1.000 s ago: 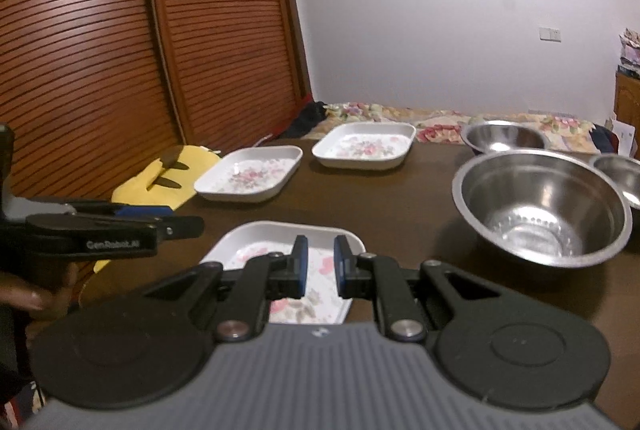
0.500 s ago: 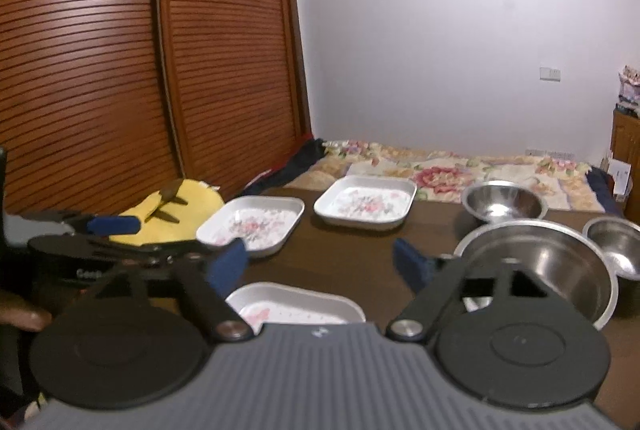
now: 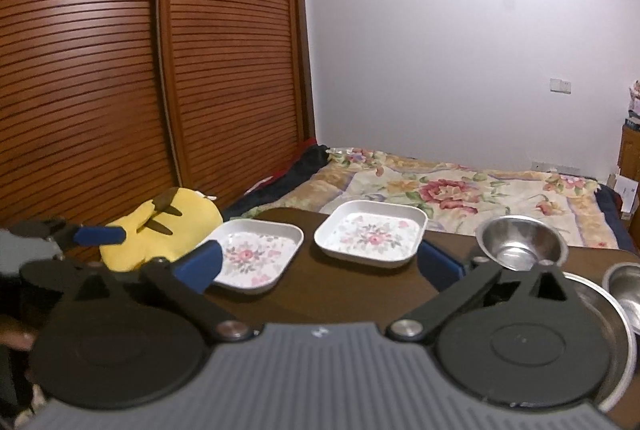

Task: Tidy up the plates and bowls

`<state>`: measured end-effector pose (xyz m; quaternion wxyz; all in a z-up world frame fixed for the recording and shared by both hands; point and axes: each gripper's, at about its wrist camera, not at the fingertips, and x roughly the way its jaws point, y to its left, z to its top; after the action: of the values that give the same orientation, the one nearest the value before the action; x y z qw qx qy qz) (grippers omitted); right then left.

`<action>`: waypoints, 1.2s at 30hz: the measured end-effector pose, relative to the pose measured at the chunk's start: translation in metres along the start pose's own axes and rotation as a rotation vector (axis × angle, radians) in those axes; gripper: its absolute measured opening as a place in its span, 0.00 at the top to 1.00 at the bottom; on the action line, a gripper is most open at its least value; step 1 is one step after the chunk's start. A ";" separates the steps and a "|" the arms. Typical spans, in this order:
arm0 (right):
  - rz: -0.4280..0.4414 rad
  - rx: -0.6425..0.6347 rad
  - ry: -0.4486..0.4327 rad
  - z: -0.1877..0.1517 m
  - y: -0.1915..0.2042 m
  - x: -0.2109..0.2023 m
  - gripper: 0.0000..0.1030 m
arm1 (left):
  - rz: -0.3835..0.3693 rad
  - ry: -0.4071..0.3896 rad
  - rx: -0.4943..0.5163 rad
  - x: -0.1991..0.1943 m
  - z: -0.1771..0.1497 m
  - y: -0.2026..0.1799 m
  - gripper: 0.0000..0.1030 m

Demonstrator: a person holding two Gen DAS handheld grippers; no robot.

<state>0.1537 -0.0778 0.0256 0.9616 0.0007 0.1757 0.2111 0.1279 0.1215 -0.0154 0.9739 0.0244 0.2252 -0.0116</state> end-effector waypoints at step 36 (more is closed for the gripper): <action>0.058 0.037 0.373 -0.003 0.027 0.182 0.54 | -0.061 0.195 -0.062 0.147 -0.004 0.092 0.46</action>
<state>0.2963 0.0201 -0.0366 0.9057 -0.0158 0.3547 0.2318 0.2612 0.2124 -0.0795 0.9468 -0.0113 0.3200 -0.0316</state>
